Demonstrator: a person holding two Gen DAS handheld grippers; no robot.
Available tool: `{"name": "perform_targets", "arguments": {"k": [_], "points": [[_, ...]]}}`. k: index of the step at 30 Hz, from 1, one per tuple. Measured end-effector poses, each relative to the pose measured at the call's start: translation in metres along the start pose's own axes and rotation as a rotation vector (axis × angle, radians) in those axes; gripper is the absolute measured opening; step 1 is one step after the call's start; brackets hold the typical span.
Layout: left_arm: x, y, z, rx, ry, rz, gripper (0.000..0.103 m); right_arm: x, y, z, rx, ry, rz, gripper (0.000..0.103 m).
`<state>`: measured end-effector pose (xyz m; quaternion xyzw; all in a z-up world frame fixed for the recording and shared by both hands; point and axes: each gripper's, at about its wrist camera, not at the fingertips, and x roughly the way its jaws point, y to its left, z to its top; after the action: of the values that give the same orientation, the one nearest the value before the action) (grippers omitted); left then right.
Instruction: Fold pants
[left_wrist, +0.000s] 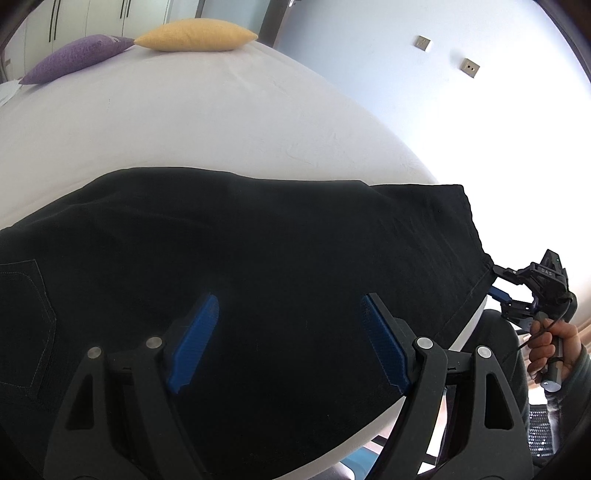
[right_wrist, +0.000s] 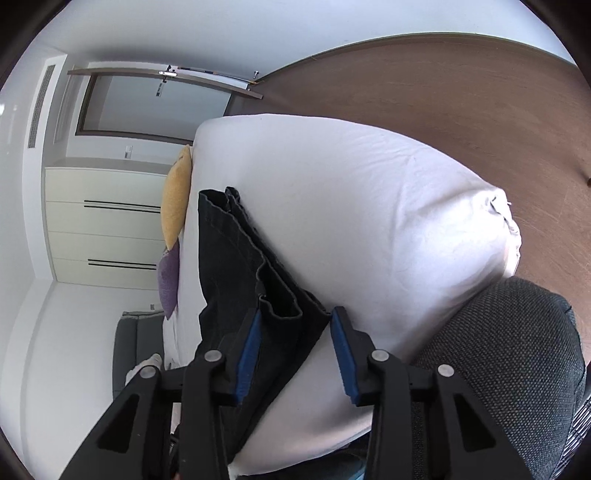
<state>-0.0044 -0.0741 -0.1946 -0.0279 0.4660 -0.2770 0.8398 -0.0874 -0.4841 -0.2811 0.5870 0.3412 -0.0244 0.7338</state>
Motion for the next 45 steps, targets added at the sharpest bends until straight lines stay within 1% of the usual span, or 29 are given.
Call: {"name": "perform_targets", "arguments": {"k": [1,4,9,10,11,13,15,16,17,20,22,25,26,28,29,32,34,37,40,41,43,45], "points": [[0.000,-0.002,-0.002,0.002,-0.002,-0.003,0.078,0.004,0.002,0.000,-0.007,0.003,-0.016,0.038],[-0.005,-0.004,-0.004,0.014,-0.005,-0.010,0.078,0.007,0.004,0.006,-0.027,0.011,-0.057,0.030],[-0.011,-0.005,-0.006,0.020,-0.006,-0.028,0.078,-0.011,-0.019,0.015,0.040,-0.036,-0.034,0.031],[-0.010,-0.006,-0.007,0.021,-0.004,-0.031,0.078,-0.011,-0.022,0.015,0.048,-0.029,0.001,0.035],[-0.010,-0.007,-0.008,0.023,-0.001,-0.032,0.078,-0.009,-0.023,0.016,0.042,-0.021,0.037,0.037],[-0.009,-0.011,-0.009,0.031,0.005,-0.038,0.078,-0.001,-0.021,0.019,0.018,-0.003,0.049,0.037],[-0.010,-0.014,-0.011,0.042,0.005,-0.043,0.078,0.000,-0.022,0.022,0.019,0.006,0.074,0.047],[-0.012,-0.015,-0.012,0.045,0.005,-0.045,0.078,0.002,-0.019,0.025,0.012,0.013,0.090,0.056],[-0.013,-0.015,-0.012,0.047,0.006,-0.047,0.078,0.001,-0.017,0.023,-0.003,0.023,0.097,0.061],[-0.013,-0.016,-0.014,0.048,0.014,-0.046,0.078,0.003,-0.017,0.027,-0.019,0.045,0.111,0.068],[-0.013,-0.017,-0.014,0.053,0.022,-0.044,0.078,0.001,-0.020,0.030,-0.010,0.059,0.144,0.070],[-0.015,-0.019,-0.016,0.058,0.028,-0.045,0.078,0.001,-0.031,0.034,0.029,0.078,0.263,0.070],[-0.015,-0.019,-0.016,0.059,0.032,-0.044,0.078,0.000,-0.032,0.033,0.024,0.074,0.278,0.069],[-0.014,-0.023,-0.016,0.065,0.040,-0.047,0.078,0.005,-0.027,0.032,-0.019,0.084,0.257,0.070],[-0.013,-0.026,-0.015,0.071,0.041,-0.048,0.078,0.009,-0.022,0.031,-0.041,0.099,0.245,0.073],[-0.014,-0.035,-0.014,0.094,0.043,-0.054,0.078,0.023,-0.012,0.023,-0.079,0.154,0.251,0.073],[-0.013,-0.040,-0.011,0.104,0.046,-0.056,0.078,0.028,-0.009,0.021,-0.101,0.152,0.245,0.072],[-0.009,-0.045,-0.005,0.104,0.051,-0.065,0.078,0.033,-0.012,0.022,-0.061,0.147,0.255,0.052],[0.002,-0.051,0.003,0.085,0.066,-0.080,0.078,0.036,-0.020,0.020,-0.008,0.124,0.254,0.039],[0.006,-0.054,0.007,0.083,0.071,-0.084,0.078,0.036,-0.020,0.019,-0.004,0.110,0.247,0.037],[0.018,-0.061,0.015,0.086,0.087,-0.089,0.078,0.036,-0.019,0.017,0.008,0.080,0.256,0.037],[0.028,-0.067,0.023,0.084,0.097,-0.098,0.078,0.036,-0.016,0.015,0.003,0.055,0.249,0.032]]}}
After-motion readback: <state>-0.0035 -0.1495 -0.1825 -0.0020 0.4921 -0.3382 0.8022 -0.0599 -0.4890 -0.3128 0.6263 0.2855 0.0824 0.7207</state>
